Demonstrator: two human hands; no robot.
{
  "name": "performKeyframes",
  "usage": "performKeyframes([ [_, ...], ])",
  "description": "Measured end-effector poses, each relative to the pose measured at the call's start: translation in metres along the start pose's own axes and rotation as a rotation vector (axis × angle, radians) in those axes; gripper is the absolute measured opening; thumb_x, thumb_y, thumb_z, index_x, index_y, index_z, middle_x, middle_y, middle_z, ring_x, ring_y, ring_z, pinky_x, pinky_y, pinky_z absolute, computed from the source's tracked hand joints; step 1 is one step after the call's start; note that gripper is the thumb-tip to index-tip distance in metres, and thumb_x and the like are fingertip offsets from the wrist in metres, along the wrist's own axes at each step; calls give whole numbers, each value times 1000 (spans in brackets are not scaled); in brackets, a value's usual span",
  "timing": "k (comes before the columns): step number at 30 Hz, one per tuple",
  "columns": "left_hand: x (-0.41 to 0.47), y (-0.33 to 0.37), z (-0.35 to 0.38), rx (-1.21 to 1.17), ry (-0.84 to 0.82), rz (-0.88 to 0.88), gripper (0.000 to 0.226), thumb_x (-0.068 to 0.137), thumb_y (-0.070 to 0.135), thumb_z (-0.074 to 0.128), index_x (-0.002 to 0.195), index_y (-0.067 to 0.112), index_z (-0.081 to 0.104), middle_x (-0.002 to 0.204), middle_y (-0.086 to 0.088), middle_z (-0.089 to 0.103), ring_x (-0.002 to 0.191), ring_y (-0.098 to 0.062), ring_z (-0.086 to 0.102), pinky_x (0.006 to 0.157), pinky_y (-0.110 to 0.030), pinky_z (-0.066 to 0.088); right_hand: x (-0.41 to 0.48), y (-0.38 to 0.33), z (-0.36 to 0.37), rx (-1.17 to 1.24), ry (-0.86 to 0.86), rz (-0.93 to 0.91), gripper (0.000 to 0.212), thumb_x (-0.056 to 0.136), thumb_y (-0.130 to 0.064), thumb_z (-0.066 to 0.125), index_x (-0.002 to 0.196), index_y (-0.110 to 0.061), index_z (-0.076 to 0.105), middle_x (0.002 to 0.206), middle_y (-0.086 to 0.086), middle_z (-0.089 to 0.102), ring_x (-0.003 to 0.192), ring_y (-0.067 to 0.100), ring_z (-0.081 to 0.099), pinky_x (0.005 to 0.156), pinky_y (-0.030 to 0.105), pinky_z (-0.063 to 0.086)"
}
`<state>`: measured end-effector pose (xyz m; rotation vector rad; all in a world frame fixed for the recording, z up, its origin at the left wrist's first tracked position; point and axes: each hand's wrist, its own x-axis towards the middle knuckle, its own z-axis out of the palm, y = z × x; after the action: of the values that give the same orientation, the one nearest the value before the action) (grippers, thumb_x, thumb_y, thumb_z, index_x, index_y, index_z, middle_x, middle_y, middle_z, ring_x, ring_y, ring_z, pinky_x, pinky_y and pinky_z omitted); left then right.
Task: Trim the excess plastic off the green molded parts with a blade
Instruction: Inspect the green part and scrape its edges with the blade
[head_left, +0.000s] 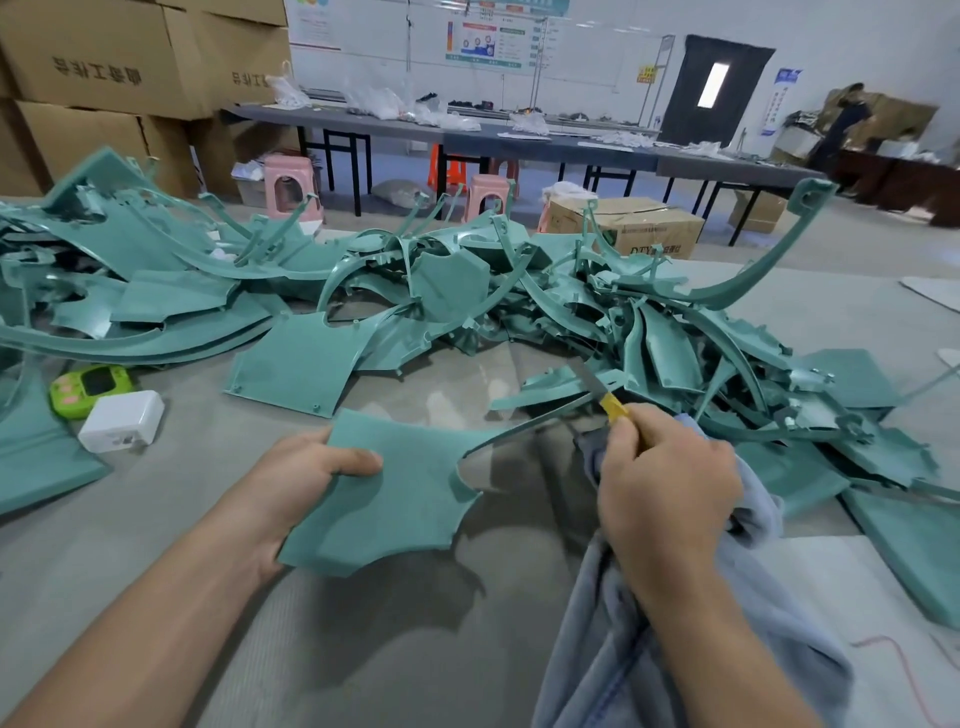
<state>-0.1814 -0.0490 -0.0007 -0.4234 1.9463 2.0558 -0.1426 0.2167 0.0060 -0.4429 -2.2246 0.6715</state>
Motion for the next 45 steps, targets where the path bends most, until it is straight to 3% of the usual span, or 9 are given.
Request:
performKeyframes([
  [7, -3, 1, -1, -56, -7, 8, 13, 88, 1, 65, 96, 5, 74, 83, -23, 75, 57, -34, 72, 42, -37, 54, -21, -5, 12, 134, -375, -228, 16, 98, -24, 62, 91, -27, 77, 61, -10, 64, 63, 24, 57, 61, 35, 47],
  [13, -3, 0, 4, -49, 15, 77, 13, 87, -1, 66, 95, 6, 74, 80, -21, 76, 54, -32, 71, 42, -36, 54, -6, 7, 9, 115, -135, -25, 30, 98, -18, 56, 68, -23, 57, 55, -5, 53, 59, 14, 50, 53, 28, 32],
  [19, -1, -3, 1, -130, -58, 127, 13, 86, 8, 69, 89, 14, 79, 95, -22, 76, 69, -34, 74, 51, -40, 58, -22, -6, 14, 552, -436, -110, 25, 94, -13, 72, 99, -36, 79, 80, -24, 73, 73, 0, 66, 65, 9, 46],
  [24, -4, -1, -2, -143, -99, 90, 27, 77, 17, 74, 102, 6, 76, 96, -22, 76, 70, -34, 75, 51, -38, 58, -23, -4, 19, 531, -558, -134, 27, 92, -11, 74, 95, -37, 82, 73, -27, 72, 63, -3, 63, 58, 7, 42],
  [28, -4, 1, -6, -153, -95, 76, 37, 68, 19, 75, 102, 5, 75, 95, -23, 76, 68, -34, 75, 49, -37, 57, -14, -1, 14, 508, -702, -179, 37, 93, -15, 74, 91, -52, 78, 82, -15, 77, 71, 15, 70, 66, 34, 57],
  [33, -4, 0, -5, -78, -92, 43, 15, 89, 9, 69, 100, 3, 76, 92, -24, 76, 65, -35, 74, 47, -37, 57, -3, 7, 9, 429, -781, -220, 29, 91, -10, 76, 96, -39, 81, 73, -28, 72, 67, -6, 65, 59, 6, 43],
  [39, -6, 0, -2, -60, -108, 28, 16, 92, 12, 67, 101, 2, 74, 91, -24, 76, 64, -34, 74, 46, -35, 56, -6, 6, 10, 458, -702, -236, 44, 90, -10, 75, 84, -54, 77, 82, -27, 75, 79, -4, 69, 70, 9, 48],
  [42, -6, 1, -3, -64, -104, 29, 16, 93, 12, 66, 102, 2, 75, 93, -24, 76, 65, -34, 74, 47, -35, 56, -6, 6, 11, 434, -772, -229, 42, 92, -13, 74, 86, -55, 77, 76, -22, 75, 63, -1, 61, 58, 14, 44],
  [45, -5, 2, -5, -63, -94, 30, 16, 93, 11, 65, 102, 2, 75, 93, -24, 76, 65, -34, 74, 47, -36, 56, -2, 8, 10, 391, -870, -246, 38, 91, -15, 75, 90, -53, 78, 82, -26, 75, 77, -3, 69, 69, 19, 55],
])
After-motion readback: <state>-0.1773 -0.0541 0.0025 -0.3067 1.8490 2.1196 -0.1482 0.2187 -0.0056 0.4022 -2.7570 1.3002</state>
